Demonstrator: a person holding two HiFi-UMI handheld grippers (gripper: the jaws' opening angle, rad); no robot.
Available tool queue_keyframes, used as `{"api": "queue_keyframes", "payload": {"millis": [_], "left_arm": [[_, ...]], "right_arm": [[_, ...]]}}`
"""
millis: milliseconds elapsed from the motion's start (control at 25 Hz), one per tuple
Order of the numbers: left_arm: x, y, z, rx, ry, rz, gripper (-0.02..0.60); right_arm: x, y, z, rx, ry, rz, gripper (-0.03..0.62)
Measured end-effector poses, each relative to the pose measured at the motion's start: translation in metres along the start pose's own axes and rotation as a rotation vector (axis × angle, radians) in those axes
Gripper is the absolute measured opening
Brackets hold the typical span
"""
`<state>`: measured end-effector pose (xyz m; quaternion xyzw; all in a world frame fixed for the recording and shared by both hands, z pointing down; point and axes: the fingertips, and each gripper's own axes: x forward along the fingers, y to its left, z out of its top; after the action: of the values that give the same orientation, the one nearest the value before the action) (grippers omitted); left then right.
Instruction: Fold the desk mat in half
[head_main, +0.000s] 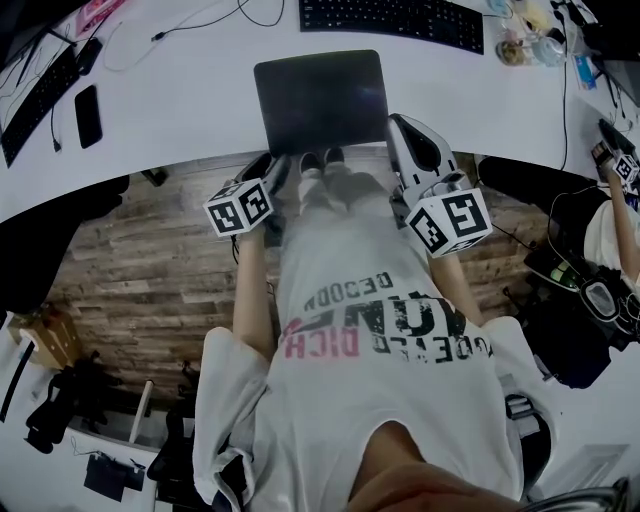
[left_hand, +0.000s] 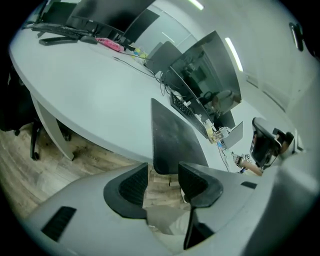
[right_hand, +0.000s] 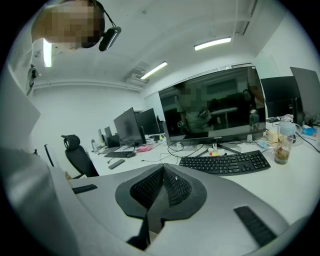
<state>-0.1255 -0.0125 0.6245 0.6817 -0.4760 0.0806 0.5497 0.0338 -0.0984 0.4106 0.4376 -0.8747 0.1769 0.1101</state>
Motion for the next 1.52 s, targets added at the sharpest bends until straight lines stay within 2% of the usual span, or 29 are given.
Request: {"api": "queue_keyframes", "payload": {"millis": [240,560,920,1080,1520], "left_arm": [[0.005,-0.010,0.001,-0.019,0.014,-0.045,0.179],[-0.003,-0.014,0.011,-0.013,-0.018,-0.060,0.115],[-0.001,-0.012,0.016,0.023,-0.029,0.008,0.020],[-0.004,-0.017,0.019,0.019,-0.050,0.014,0.015],[-0.011,-0.051,0.037,0.152,-0.088,-0.010,0.014]], "right_arm": [[-0.005,-0.004,-0.003,0.005,0.010,-0.022,-0.003],[-0.007,-0.005,-0.004,0.009,0.005,-0.033,-0.003],[-0.009,-0.009,-0.001,0.012,-0.010,-0.042,-0.003],[-0.009,-0.009,0.001,0.012,-0.014,-0.040,-0.003],[-0.009,-0.017,0.007,0.020,-0.032,-0.028,-0.003]]}}
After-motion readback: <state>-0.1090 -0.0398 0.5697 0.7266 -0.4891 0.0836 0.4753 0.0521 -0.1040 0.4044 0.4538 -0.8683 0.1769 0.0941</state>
